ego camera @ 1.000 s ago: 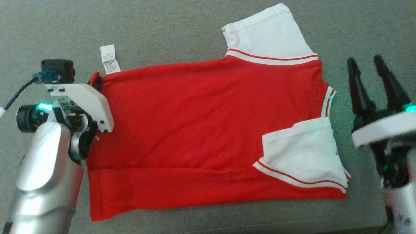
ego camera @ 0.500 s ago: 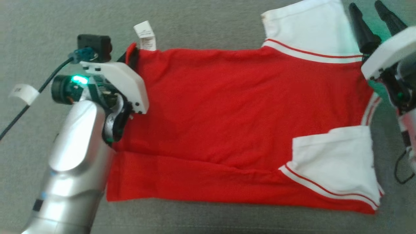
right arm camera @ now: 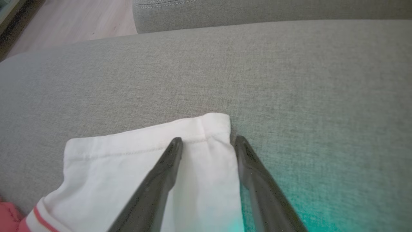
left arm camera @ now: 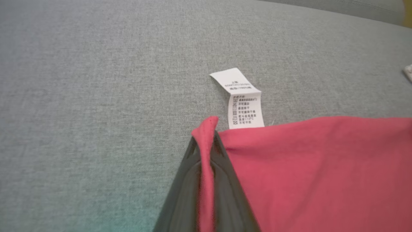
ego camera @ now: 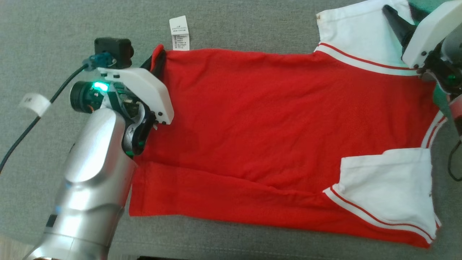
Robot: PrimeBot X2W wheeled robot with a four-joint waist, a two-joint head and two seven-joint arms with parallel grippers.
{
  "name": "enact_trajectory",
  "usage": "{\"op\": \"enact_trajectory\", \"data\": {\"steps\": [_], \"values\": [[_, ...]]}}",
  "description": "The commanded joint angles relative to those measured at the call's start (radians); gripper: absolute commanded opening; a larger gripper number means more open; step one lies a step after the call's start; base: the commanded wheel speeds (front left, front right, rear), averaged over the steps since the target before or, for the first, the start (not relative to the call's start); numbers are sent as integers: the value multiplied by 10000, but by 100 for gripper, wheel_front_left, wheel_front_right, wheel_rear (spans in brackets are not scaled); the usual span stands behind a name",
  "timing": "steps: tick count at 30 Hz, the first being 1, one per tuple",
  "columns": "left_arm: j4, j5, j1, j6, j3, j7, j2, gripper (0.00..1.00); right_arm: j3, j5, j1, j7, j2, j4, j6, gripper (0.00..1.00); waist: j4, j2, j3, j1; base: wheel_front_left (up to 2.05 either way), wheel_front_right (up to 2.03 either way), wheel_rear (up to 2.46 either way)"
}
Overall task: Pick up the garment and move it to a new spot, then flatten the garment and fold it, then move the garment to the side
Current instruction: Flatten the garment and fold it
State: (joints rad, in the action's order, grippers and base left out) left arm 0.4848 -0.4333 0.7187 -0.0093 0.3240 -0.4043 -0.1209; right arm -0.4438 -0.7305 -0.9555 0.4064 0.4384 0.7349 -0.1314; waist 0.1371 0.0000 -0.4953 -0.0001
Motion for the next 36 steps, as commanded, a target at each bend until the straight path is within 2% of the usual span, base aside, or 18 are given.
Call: {"op": "enact_trajectory", "data": {"steps": [1, 7, 12, 18, 21, 24, 29, 36], "values": [[-97, -66, 97, -13, -297, 138, -320, 0, -258, -258, 198, 186, 49, -81, 7, 0, -46, 0, 102, 1, 0, 0, 0], [-228, -68, -29, 20, -451, 767, -495, 0, -543, -743, 339, -925, 414, -962, 7, 0, -241, 0, 480, 1, 0, 0, 0], [-973, -188, -508, 154, -738, 1041, -811, 0, -410, -1178, 1013, -1838, 891, -2224, 7, 0, -542, 0, 965, 1, 0, 0, 0], [-2407, -303, -1592, 516, -1128, 959, -1336, 0, 274, -1221, 2486, -2532, 1370, -3995, 7, 0, -951, 0, 1624, 1, 0, 0, 0], [-3120, -460, -2319, 697, -1295, 835, -1464, 0, 758, -1104, 3707, -2539, 1368, -4979, 7, 0, -1100, 0, 1869, 1, 0, 0, 0], [-3664, -691, -3105, 870, -1458, 750, -1478, 0, 1355, -990, 5188, -2369, 1157, -5869, 7, 0, -1203, 0, 2002, 1, 0, 0, 0], [-4126, -1189, -4354, 1138, -1758, 700, -1333, 0, 2148, -740, 7793, -1894, 294, -7076, 7, 0, -1423, 0, 2136, 1, 0, 0, 0], [-4312, -1617, -5692, 1485, -2067, 834, -1097, 0, 2916, -501, 10068, -1362, -933, -7646, 7, 0, -1756, 0, 2210, 1, 0, 0, 0]]}}
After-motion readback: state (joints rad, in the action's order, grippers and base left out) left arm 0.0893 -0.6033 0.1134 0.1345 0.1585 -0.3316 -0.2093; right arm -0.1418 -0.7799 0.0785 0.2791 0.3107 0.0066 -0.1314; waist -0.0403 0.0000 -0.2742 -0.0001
